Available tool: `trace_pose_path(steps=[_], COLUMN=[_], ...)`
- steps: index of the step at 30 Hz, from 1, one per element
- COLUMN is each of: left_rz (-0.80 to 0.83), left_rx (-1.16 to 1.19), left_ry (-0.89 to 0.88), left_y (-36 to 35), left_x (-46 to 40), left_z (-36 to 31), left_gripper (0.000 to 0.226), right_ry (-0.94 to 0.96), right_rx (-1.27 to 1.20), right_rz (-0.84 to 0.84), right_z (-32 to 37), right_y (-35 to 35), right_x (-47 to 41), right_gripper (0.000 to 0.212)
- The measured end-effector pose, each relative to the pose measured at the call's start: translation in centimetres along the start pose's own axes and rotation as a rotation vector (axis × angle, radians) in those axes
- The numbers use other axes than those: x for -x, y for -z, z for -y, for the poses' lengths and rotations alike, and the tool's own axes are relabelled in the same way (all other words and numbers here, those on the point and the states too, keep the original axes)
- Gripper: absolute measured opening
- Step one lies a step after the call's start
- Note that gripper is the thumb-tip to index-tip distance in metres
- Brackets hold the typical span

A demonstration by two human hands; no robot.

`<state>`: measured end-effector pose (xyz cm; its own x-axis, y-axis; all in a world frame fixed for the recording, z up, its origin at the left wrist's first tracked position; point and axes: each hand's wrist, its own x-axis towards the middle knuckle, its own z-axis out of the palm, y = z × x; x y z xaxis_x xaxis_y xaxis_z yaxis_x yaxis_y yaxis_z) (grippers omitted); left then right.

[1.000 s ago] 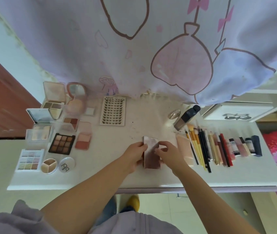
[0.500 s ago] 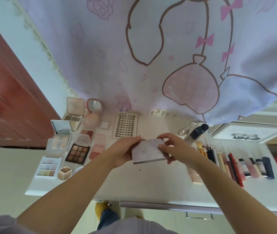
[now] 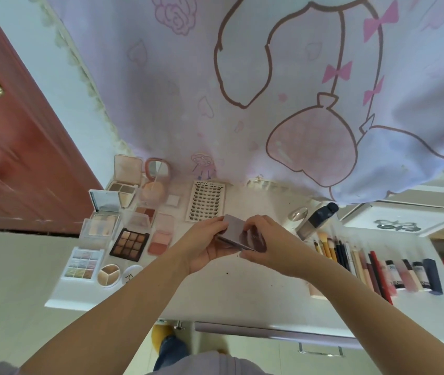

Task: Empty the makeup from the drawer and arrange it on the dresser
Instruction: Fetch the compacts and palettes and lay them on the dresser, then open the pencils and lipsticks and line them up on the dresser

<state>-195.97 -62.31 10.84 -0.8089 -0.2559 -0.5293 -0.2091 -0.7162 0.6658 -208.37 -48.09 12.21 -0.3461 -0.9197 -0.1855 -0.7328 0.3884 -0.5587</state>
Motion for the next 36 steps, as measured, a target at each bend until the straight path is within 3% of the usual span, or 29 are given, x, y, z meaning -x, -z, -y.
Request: trace_pose_path(steps=[4,9,13,22,26,28,31,36], left_rz=[0.182,0.093,0.085,0.15,0.084,0.047,-0.057,-0.33], left_rx=[-0.012,-0.121,-0.162,-0.01,0.139,0.224,0.363,0.516], left_ry=[-0.082,-0.153,-0.164,-0.174,-0.074,-0.037,0.041,0.188], left_y=[0.5,0.5,1.1,2.6,4.1,4.9,5.7,7.2], left_x=[1.0,1.5,1.9,2.6,2.7,2.8,2.4,1.5], left_z=[-0.1,0.2,0.1,0.2,0.9,2.1,4.8,7.3], left_gripper=[0.038,0.067,0.075,0.04,0.034,0.035,0.027,0.011], right_ry=[-0.056,-0.103,-0.083,-0.082,-0.306,-0.322,-0.182,-0.146], right_rx=[-0.292,-0.362,-0.374,-0.697,-0.862,-0.671,-0.188,0.013], right_rz=[-0.001,0.076,0.13,0.248,0.149,0.091,0.14,0.108], right_z=[0.8,1.7,2.3,1.4,0.2,-0.3,-0.3,0.3], right_y=[0.6,0.9,1.5,2.3,1.8,1.1,-1.1,-4.9], right_x=[-0.1,-0.3,-0.6,-2.1,-3.5,-4.3,-5.5,-8.5], right_gripper=[0.033,0.032,0.03,0.023,0.021,0.018,0.023,0.02])
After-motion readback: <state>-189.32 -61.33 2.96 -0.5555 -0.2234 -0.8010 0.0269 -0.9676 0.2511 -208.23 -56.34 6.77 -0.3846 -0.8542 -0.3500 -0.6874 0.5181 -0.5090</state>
